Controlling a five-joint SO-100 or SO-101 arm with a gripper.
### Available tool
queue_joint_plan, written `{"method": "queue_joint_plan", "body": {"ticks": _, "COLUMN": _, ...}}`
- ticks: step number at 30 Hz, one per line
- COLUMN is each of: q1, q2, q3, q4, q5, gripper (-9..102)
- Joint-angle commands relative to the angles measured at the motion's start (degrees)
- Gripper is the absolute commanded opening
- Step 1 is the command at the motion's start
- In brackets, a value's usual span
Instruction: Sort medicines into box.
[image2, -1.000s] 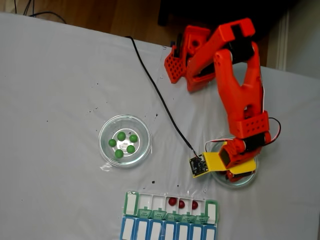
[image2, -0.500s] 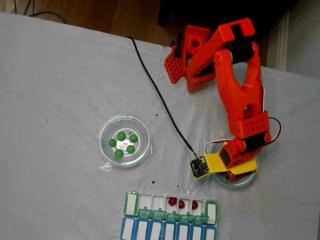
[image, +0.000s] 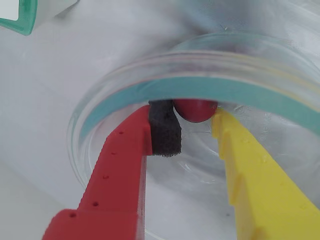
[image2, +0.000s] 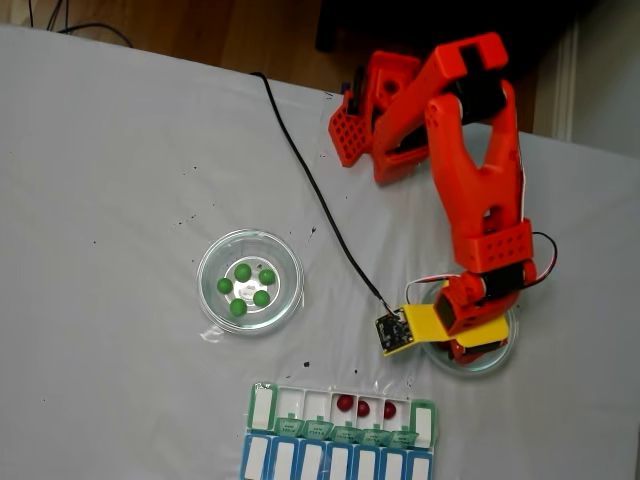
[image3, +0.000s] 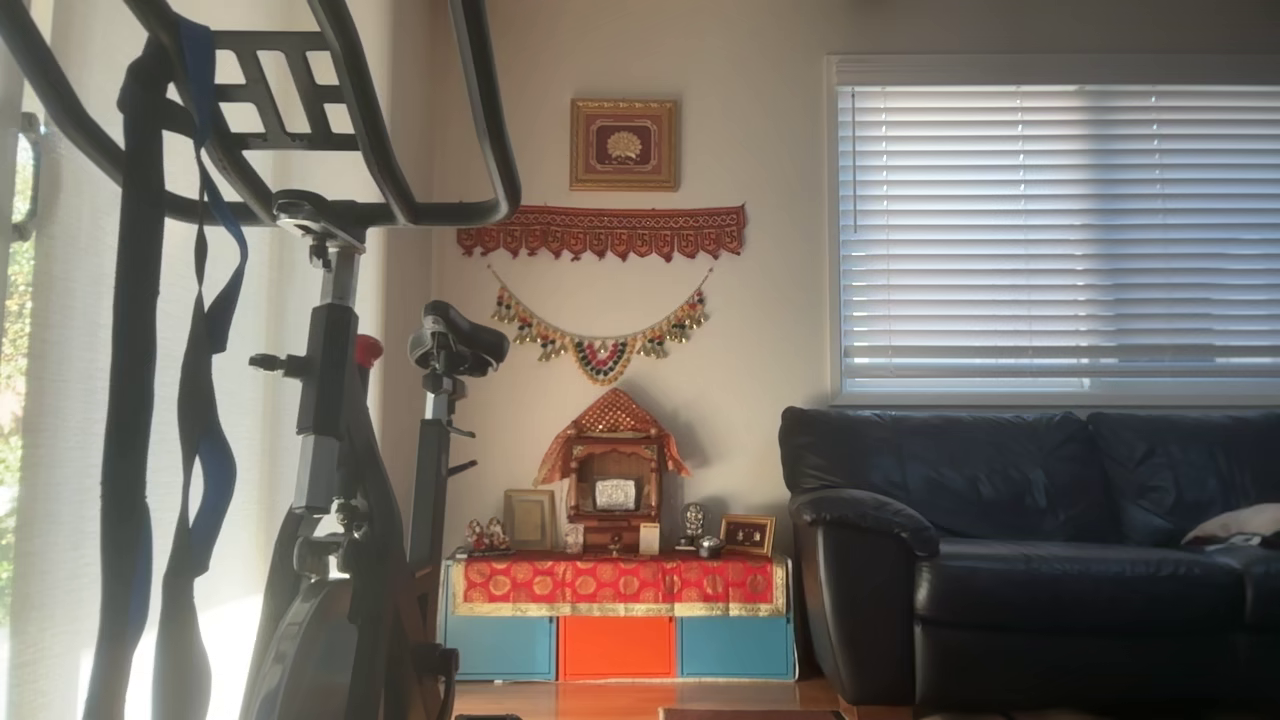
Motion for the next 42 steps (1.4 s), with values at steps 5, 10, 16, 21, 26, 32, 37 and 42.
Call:
{"method": "queue_joint_plan", "body": {"ticks": 5, "q1": 1.32, "q2": 3.60, "q3": -0.62, "q4": -0.53, "q5": 0.09, "gripper": 15}}
{"method": "queue_joint_plan", "body": {"ticks": 10, "q1": 1.49, "q2": 3.87, "q3": -0.62, "q4": -0.44, "q5": 0.09, "gripper": 15}}
{"method": "queue_joint_plan", "body": {"ticks": 16, "q1": 2.02, "q2": 6.50, "q3": -0.18, "q4": 0.18, "q5": 0.53, "gripper": 15}}
{"method": "queue_joint_plan", "body": {"ticks": 21, "q1": 2.64, "q2": 7.29, "q3": -0.18, "q4": 0.26, "q5": 1.41, "gripper": 14}}
{"method": "queue_joint_plan", "body": {"ticks": 26, "q1": 3.25, "q2": 8.00, "q3": -0.26, "q4": 0.62, "q5": 1.93, "gripper": 14}}
{"method": "queue_joint_plan", "body": {"ticks": 32, "q1": 3.43, "q2": 7.56, "q3": -0.26, "q4": 0.62, "q5": 2.02, "gripper": 14}}
{"method": "queue_joint_plan", "body": {"ticks": 37, "q1": 3.69, "q2": 7.21, "q3": -0.62, "q4": 0.62, "q5": 2.11, "gripper": 13}}
{"method": "queue_joint_plan", "body": {"ticks": 42, "q1": 3.78, "q2": 6.77, "q3": -0.88, "q4": 0.44, "q5": 2.20, "gripper": 10}}
